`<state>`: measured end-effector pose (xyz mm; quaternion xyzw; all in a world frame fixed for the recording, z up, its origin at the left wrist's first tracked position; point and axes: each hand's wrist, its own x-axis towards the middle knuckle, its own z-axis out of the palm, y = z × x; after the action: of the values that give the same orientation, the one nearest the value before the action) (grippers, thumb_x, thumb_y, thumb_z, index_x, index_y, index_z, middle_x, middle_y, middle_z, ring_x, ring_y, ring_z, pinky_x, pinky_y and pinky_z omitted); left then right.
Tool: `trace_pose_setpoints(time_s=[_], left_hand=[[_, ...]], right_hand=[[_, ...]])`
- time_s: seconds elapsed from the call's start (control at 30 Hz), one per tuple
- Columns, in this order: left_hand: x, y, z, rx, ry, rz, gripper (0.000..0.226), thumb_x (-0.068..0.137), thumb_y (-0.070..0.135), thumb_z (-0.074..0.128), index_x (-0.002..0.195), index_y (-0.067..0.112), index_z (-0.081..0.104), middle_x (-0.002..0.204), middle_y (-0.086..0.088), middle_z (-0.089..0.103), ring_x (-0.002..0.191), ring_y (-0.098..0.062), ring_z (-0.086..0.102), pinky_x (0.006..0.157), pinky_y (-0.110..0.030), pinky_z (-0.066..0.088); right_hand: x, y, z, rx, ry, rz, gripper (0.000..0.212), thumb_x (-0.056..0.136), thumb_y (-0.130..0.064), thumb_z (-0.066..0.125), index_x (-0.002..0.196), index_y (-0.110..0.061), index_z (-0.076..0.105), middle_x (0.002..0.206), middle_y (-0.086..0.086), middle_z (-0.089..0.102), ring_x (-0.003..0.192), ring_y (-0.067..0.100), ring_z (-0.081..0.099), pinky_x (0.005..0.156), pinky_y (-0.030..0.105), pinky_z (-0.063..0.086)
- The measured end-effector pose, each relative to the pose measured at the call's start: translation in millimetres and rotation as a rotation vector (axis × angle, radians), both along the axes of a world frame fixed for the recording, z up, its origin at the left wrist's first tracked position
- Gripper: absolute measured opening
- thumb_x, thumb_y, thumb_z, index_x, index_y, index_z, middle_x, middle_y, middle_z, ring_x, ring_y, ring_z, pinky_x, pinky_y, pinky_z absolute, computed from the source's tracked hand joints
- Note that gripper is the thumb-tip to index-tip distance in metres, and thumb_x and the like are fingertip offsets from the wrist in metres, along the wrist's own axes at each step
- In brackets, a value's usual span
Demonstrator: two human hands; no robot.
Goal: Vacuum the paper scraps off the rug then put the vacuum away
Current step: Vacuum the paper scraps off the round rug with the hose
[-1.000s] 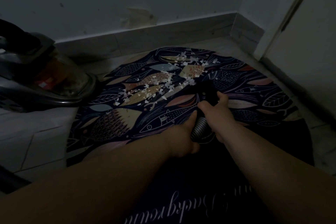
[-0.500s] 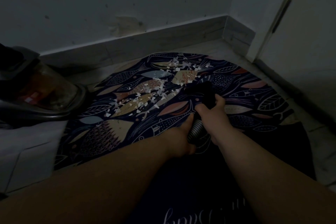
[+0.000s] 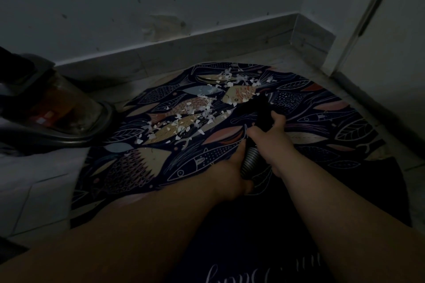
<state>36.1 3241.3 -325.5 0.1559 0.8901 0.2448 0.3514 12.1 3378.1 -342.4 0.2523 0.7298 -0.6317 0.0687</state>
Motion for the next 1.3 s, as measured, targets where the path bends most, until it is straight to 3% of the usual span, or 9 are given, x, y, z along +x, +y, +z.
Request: trace_pose_setpoints(time_s=[0.2, 0.5, 0.73, 0.97, 1.13, 1.3], left_hand=[[5, -2, 2, 0.004, -0.009, 0.023, 0.102, 0.088, 0.032, 0.061, 0.143, 0.037, -0.025, 0.141, -0.016, 0.045, 0.115, -0.027, 0.054, 0.089, -0.023, 0.041], [11, -10, 3, 0.0, -0.007, 0.047, 0.103, 0.087, 0.032, 0.062, 0.142, 0.039, -0.025, 0.142, -0.013, 0.045, 0.117, -0.025, 0.054, 0.095, -0.025, 0.042], [17, -15, 6, 0.008, -0.007, 0.034, 0.102, 0.088, 0.032, 0.061, 0.144, 0.036, -0.025, 0.139, -0.014, 0.047, 0.117, -0.025, 0.054, 0.091, -0.021, 0.039], [18, -25, 14, 0.005, -0.024, 0.013, 0.1, 0.09, 0.031, 0.059, 0.144, 0.035, -0.025, 0.133, -0.014, 0.052, 0.104, -0.021, 0.057, 0.08, -0.021, 0.04], [15, -31, 14, -0.01, -0.009, 0.018, 0.101, 0.089, 0.034, 0.06, 0.144, 0.035, -0.024, 0.141, -0.013, 0.045, 0.116, -0.024, 0.054, 0.085, -0.019, 0.038], [12, -32, 17, -0.015, -0.023, 0.014, 0.1, 0.089, 0.034, 0.06, 0.144, 0.035, -0.024, 0.143, -0.013, 0.043, 0.117, -0.025, 0.052, 0.083, -0.02, 0.036]], right_hand=[[2, -3, 0, -0.004, -0.003, 0.009, 0.077, 0.09, -0.034, 0.062, 0.148, -0.042, 0.011, 0.117, 0.002, 0.044, 0.084, 0.017, 0.054, 0.078, 0.036, 0.048], [5, -11, 3, 0.011, -0.01, 0.041, 0.074, 0.092, -0.032, 0.061, 0.147, -0.041, 0.013, 0.121, 0.004, 0.049, 0.086, 0.018, 0.056, 0.076, 0.035, 0.048], [10, -16, 7, 0.046, -0.013, 0.061, 0.075, 0.093, -0.032, 0.06, 0.15, -0.036, 0.012, 0.114, 0.001, 0.045, 0.079, 0.012, 0.052, 0.076, 0.033, 0.045], [12, -26, 12, 0.037, -0.035, 0.056, 0.075, 0.092, -0.032, 0.06, 0.149, -0.037, 0.011, 0.115, 0.004, 0.05, 0.082, 0.018, 0.056, 0.074, 0.034, 0.049], [10, -32, 16, 0.018, -0.041, 0.055, 0.076, 0.092, -0.03, 0.061, 0.149, -0.038, 0.012, 0.127, 0.008, 0.049, 0.094, 0.026, 0.057, 0.084, 0.04, 0.052], [9, -31, 19, 0.025, -0.059, 0.061, 0.076, 0.091, -0.033, 0.06, 0.148, -0.039, 0.011, 0.119, 0.005, 0.047, 0.087, 0.022, 0.057, 0.082, 0.041, 0.054]])
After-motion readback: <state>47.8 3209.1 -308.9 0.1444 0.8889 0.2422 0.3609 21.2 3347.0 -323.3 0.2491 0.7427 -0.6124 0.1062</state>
